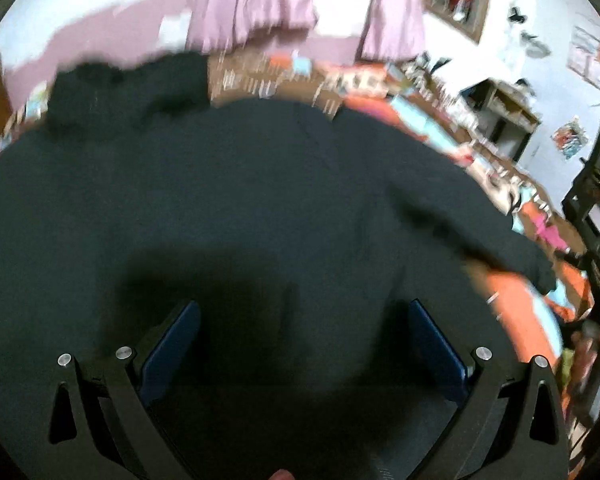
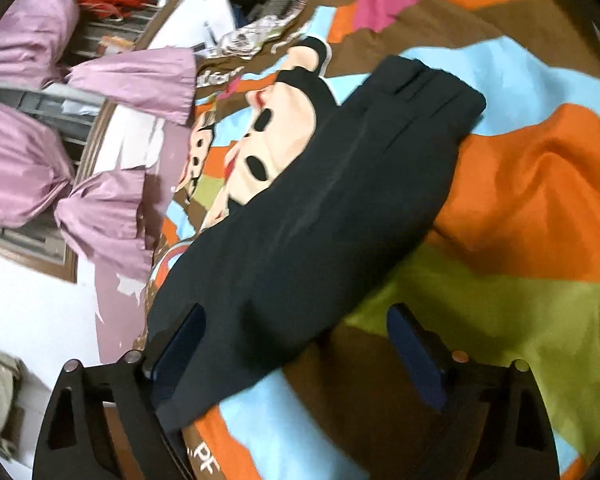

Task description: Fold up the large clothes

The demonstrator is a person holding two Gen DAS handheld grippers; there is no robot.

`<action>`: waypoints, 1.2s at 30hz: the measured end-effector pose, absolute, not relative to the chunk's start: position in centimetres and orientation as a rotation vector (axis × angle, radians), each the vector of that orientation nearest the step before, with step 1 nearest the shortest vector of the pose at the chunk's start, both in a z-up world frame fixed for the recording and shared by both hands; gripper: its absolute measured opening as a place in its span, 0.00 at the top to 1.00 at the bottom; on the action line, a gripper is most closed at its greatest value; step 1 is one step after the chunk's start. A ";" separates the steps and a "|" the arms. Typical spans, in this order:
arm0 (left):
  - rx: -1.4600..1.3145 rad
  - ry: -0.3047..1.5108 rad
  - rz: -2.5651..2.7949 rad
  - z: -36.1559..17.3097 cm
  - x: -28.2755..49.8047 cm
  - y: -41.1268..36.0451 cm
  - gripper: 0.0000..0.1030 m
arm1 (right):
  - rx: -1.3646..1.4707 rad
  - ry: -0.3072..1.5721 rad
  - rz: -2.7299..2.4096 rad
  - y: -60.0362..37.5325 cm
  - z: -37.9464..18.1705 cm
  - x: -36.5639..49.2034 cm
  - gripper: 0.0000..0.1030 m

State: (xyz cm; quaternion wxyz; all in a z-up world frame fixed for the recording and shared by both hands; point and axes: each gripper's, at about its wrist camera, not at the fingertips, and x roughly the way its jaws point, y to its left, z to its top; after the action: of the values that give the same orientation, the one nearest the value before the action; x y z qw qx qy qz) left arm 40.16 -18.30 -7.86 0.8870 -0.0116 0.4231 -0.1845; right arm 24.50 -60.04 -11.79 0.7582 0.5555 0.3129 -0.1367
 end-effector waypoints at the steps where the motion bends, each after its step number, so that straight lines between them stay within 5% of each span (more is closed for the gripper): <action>1: -0.046 0.886 -0.397 -8.6 40.3 -17.9 0.02 | 1.221 0.686 -0.318 -60.4 -12.1 24.7 0.26; 3: -0.100 0.858 -0.420 -8.9 40.5 -17.0 0.02 | 1.250 0.698 -0.328 -60.8 -12.7 25.0 0.38; 5: -0.112 0.857 -0.428 -9.0 40.7 -16.6 0.02 | 1.286 0.703 -0.324 -61.0 -13.2 25.1 0.67; 7: -0.121 0.852 -0.434 -9.1 40.9 -16.1 0.01 | 1.288 0.704 -0.335 -61.0 -12.6 25.3 0.82; 10: -0.136 0.845 -0.443 -9.1 40.9 -15.5 0.01 | 1.152 0.674 -0.339 -60.3 -8.6 26.3 0.89; 24: -0.340 0.771 -0.443 -0.3 40.3 -5.1 0.02 | 0.233 0.510 0.049 -37.9 11.1 32.3 0.92; 34: -0.485 0.625 -0.371 3.6 36.5 9.8 0.02 | -0.220 0.684 0.411 -16.7 5.1 32.5 0.92; 36: -0.495 0.628 -0.374 3.4 35.9 11.1 0.02 | -0.223 0.781 0.476 -14.7 2.5 32.9 0.74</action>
State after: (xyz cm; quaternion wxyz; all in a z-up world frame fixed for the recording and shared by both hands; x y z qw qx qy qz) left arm 35.88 11.06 3.40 0.9041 -0.2398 0.3040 -0.1810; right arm 32.88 -14.65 2.54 0.8912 -0.1075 0.3764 0.2293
